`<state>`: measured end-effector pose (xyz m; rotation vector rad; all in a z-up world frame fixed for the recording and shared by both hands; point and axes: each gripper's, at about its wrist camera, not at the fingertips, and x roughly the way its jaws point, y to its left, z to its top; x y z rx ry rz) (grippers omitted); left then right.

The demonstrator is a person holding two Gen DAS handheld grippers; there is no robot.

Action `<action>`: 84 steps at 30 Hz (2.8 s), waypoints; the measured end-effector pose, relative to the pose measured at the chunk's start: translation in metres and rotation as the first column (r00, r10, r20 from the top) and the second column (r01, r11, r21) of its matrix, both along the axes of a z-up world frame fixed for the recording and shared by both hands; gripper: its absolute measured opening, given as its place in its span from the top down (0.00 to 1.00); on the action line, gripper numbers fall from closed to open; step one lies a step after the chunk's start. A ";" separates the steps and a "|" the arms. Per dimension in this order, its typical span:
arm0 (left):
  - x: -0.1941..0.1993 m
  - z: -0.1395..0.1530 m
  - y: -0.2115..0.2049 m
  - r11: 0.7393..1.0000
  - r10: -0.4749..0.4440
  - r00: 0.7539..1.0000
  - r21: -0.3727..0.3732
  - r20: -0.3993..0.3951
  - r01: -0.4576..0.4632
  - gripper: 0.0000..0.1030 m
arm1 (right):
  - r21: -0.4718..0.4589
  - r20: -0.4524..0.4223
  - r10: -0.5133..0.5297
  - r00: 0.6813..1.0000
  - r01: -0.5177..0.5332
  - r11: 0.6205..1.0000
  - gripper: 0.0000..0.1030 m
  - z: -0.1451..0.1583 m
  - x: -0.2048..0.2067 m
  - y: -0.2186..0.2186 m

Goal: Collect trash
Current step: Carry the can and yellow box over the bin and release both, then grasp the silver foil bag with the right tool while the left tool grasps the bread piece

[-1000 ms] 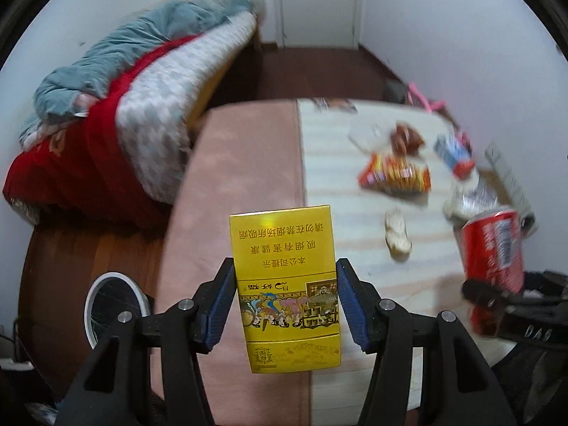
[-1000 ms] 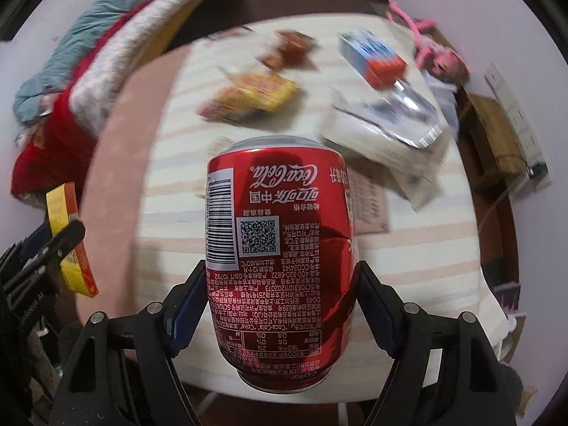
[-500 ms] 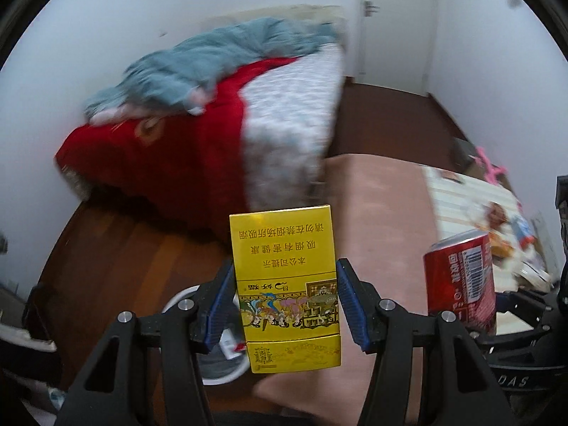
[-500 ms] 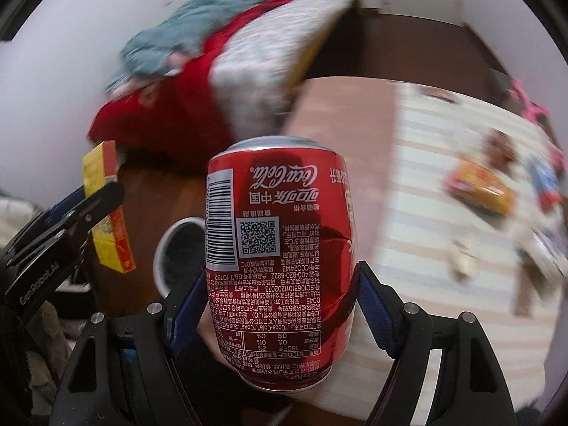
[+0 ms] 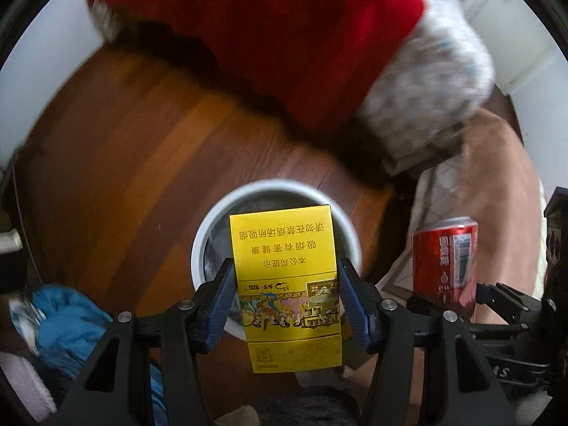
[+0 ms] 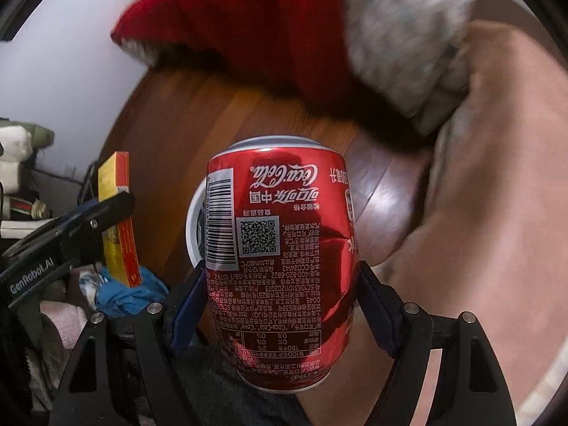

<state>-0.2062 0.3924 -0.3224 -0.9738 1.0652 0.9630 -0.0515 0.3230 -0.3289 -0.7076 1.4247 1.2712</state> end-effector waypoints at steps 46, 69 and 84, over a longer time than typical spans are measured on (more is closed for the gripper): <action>-0.044 0.086 -0.100 0.970 0.121 0.987 0.224 -0.106 -0.095 0.00 | 0.075 0.224 0.083 0.971 -0.102 0.992 0.00 0.044 -0.034 -0.032; 0.156 0.158 -0.222 0.914 -0.145 0.989 0.378 -0.032 0.147 0.00 | 0.328 0.058 -0.307 0.950 0.272 0.905 0.00 0.194 0.126 -0.243; 0.418 0.039 -0.316 0.871 -0.488 0.873 0.068 0.001 0.487 0.00 | -0.019 0.424 -0.504 0.753 0.564 0.826 0.00 0.100 0.408 -0.415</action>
